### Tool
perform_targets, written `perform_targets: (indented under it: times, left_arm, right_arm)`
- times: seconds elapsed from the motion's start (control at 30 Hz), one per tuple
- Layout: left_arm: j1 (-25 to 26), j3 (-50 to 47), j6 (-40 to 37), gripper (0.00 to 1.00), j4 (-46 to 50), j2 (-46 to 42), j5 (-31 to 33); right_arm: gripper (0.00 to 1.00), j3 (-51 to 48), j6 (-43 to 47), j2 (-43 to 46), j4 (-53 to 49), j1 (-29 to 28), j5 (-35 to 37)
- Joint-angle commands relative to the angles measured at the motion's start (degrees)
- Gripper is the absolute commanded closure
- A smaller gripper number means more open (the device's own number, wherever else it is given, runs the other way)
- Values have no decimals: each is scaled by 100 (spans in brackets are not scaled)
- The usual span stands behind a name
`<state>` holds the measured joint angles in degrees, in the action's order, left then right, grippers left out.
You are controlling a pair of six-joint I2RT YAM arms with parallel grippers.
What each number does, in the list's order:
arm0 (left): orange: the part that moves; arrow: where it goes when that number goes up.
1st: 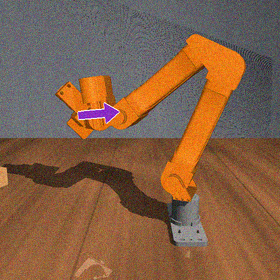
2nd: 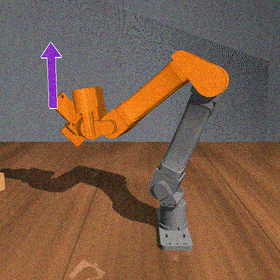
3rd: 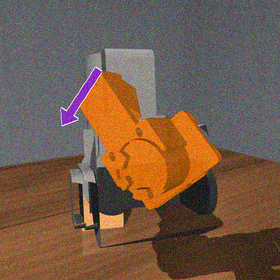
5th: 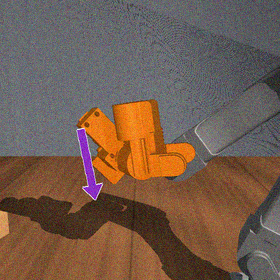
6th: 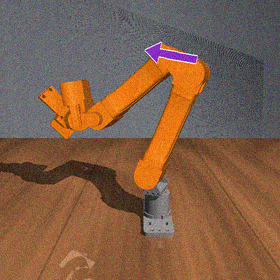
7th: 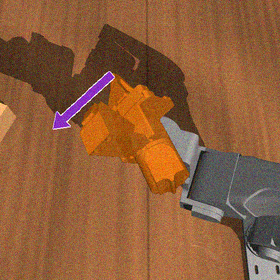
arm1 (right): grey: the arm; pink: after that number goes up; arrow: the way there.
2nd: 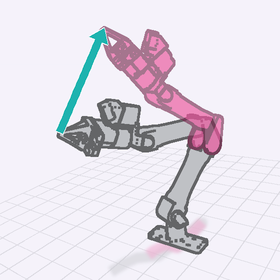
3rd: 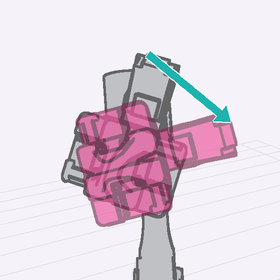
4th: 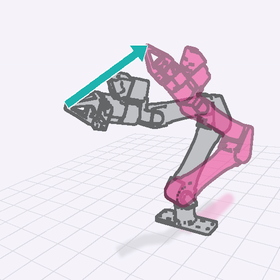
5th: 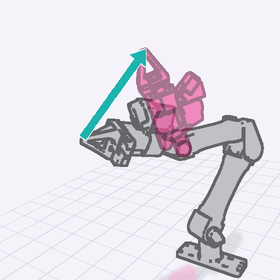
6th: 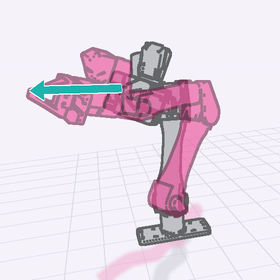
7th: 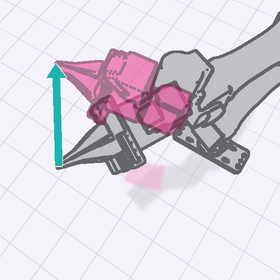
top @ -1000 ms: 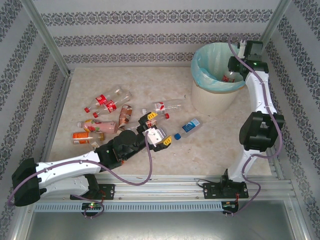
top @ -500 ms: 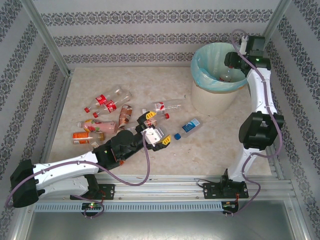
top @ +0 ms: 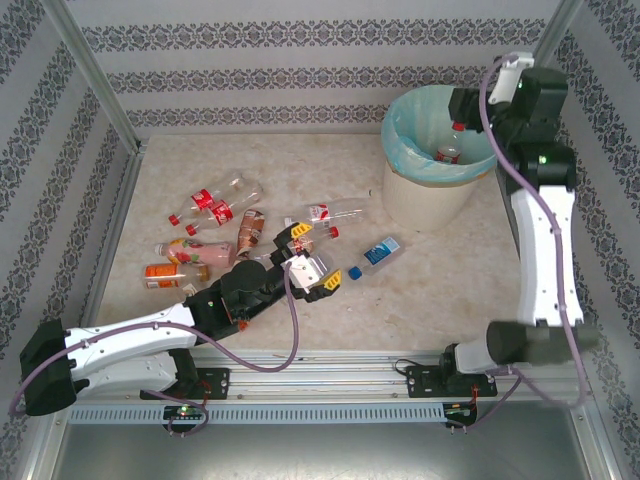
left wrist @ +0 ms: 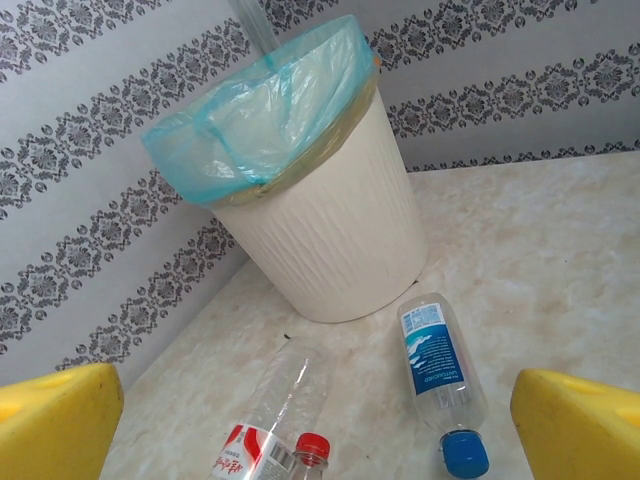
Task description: Put the plastic bottles in the bin
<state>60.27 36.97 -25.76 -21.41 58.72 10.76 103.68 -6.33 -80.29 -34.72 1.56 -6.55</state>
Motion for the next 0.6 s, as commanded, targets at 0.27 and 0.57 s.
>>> perform_targets:
  times: [0.27, 0.57]
  left_arm:
    - [-120, 842, 699, 0, 1046, 642, 102]
    - [-136, 2416, 2743, 5, 4082, 1646, 1212]
  right_arm:
    - [34, -3901, -1115, 3099, 589, -1331, 172]
    - [35, -5091, -1395, 4542, -240, -1452, 380]
